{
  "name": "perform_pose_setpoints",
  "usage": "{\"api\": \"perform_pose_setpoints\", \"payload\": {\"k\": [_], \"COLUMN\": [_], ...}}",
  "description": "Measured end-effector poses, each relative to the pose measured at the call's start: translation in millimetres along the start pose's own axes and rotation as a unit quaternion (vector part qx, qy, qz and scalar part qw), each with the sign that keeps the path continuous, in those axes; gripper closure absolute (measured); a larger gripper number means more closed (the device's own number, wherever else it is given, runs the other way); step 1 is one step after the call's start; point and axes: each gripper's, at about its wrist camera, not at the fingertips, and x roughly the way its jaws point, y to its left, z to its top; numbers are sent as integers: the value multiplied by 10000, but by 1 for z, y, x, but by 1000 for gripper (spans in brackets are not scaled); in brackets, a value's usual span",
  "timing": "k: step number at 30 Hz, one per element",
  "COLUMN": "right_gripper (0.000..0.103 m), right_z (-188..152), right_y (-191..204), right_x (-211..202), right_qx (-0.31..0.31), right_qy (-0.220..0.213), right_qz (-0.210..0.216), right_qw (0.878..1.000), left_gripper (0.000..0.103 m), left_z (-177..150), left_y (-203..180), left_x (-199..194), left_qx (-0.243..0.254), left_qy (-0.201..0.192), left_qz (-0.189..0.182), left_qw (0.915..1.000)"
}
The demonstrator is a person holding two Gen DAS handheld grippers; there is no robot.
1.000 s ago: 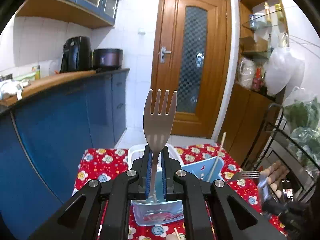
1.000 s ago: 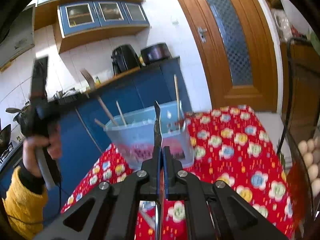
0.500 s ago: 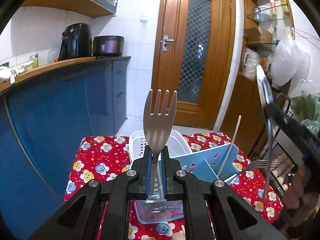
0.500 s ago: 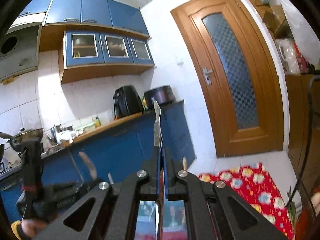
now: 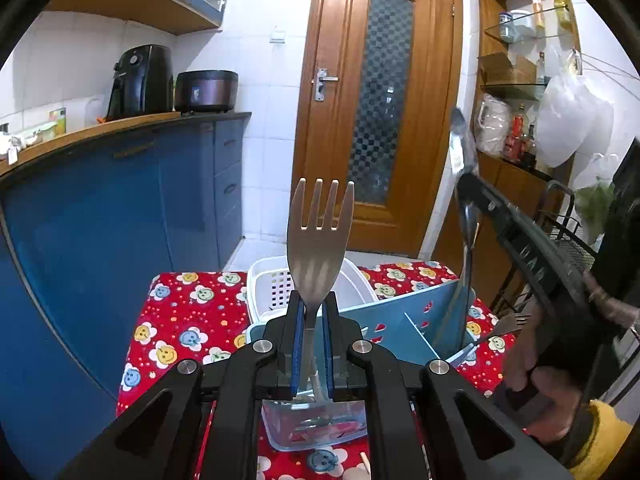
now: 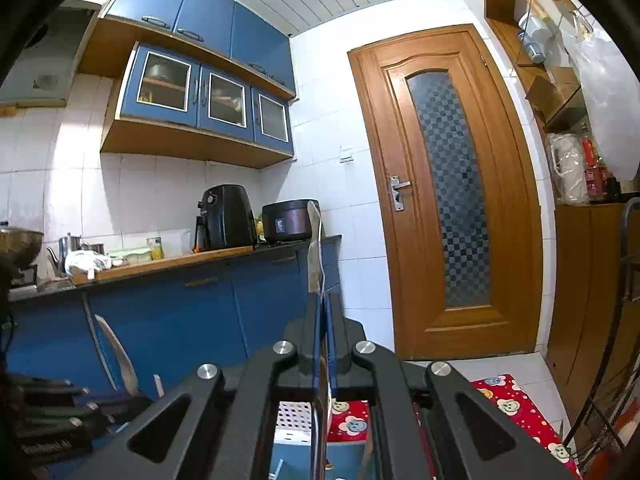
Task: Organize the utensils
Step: 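Lift the fork with the left tool while the right tool carries the knife over the box, then lower the fork and knife into the blue box and open both tools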
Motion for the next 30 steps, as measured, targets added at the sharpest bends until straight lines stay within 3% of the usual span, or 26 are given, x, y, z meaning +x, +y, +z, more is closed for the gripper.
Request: {"api": "perform_pose_setpoints", "payload": {"k": [15, 18, 22, 30], "right_gripper": [97, 87, 71, 67], "right_z": [-28, -23, -14, 6], "right_y": [-7, -10, -8, -3], "right_x": [-7, -11, -19, -40], "right_qx": [-38, 127, 145, 226], "right_qy": [358, 445, 462, 516], "right_qz": [2, 132, 270, 372], "right_qw": [9994, 9988, 9985, 9977], "left_gripper": [94, 86, 63, 63], "left_z": [2, 3, 6, 13], "left_y": [-9, -12, -13, -17], "left_x": [0, -3, -13, -36], "left_qx": [145, 145, 48, 64], "left_qy": [129, 138, 24, -96], "left_qz": [-51, -61, -113, -232], "left_qw": [9998, 9998, 9999, 9997]}}
